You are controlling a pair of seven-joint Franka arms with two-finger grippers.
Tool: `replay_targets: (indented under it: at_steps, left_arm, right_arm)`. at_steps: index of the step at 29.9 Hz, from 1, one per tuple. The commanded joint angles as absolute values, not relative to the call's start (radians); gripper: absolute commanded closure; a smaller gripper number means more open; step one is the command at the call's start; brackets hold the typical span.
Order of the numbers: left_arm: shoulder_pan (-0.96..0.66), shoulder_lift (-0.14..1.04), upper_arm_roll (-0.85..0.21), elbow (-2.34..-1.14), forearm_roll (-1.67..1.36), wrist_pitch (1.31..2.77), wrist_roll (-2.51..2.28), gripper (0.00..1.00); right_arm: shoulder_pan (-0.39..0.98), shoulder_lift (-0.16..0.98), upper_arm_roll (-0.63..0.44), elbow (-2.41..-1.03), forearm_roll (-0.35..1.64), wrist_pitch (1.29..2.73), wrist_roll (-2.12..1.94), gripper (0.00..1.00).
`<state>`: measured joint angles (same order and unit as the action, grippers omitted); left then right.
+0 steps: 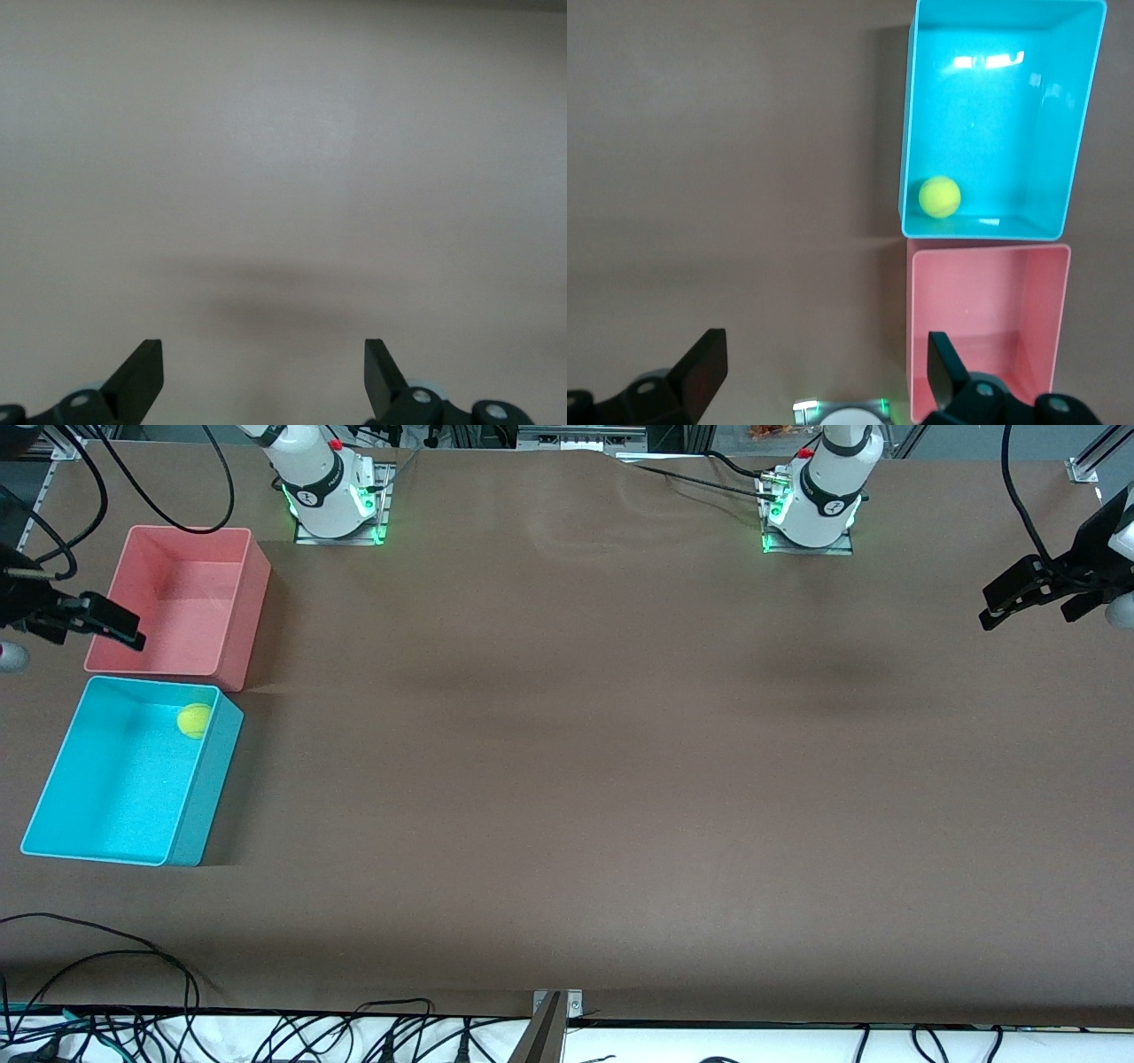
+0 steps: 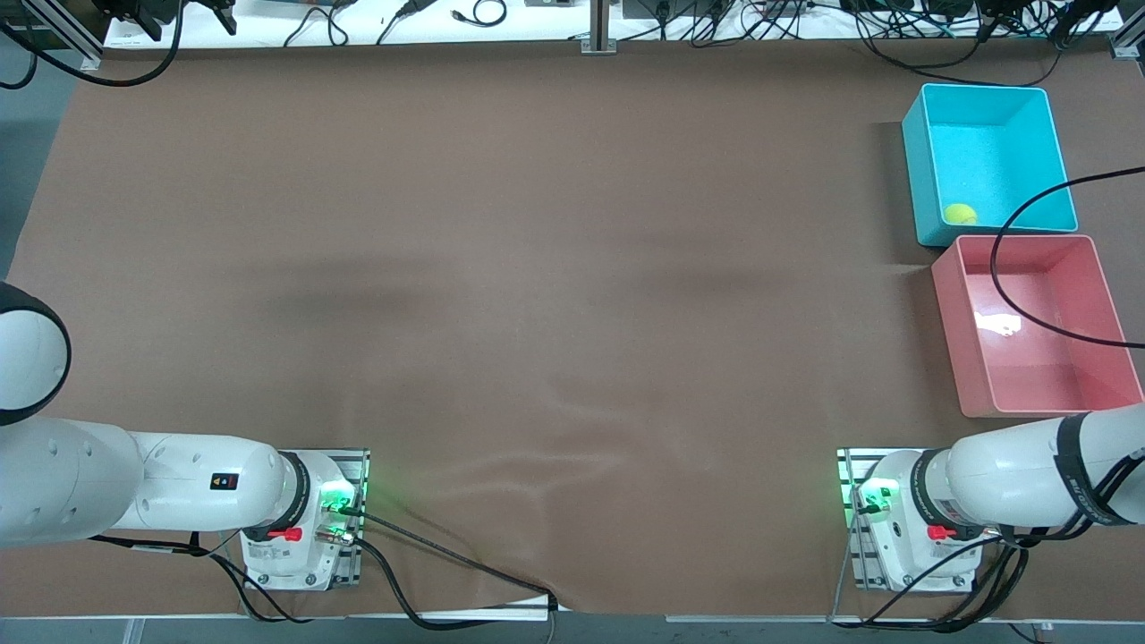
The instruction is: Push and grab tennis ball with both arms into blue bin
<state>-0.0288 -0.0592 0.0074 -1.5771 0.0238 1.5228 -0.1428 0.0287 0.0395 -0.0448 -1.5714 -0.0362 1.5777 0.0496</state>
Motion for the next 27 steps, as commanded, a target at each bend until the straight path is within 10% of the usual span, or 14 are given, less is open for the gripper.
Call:
replay_targets:
  at_steps: [1, 27]
  left_arm:
    - [-0.029, -0.051, 0.005, -1.552, 0.037, 1.502, -0.127, 0.0]
    - [-0.026, -0.052, 0.005, -1.552, 0.038, 1.502, -0.126, 0.0]
  right_arm:
    - [0.029, 0.015, -0.041, -1.629, -0.045, 1.672, 0.071, 0.0]
    - [0.028, 0.023, -0.066, -1.611, 0.026, 1.612, 0.04, 0.0]
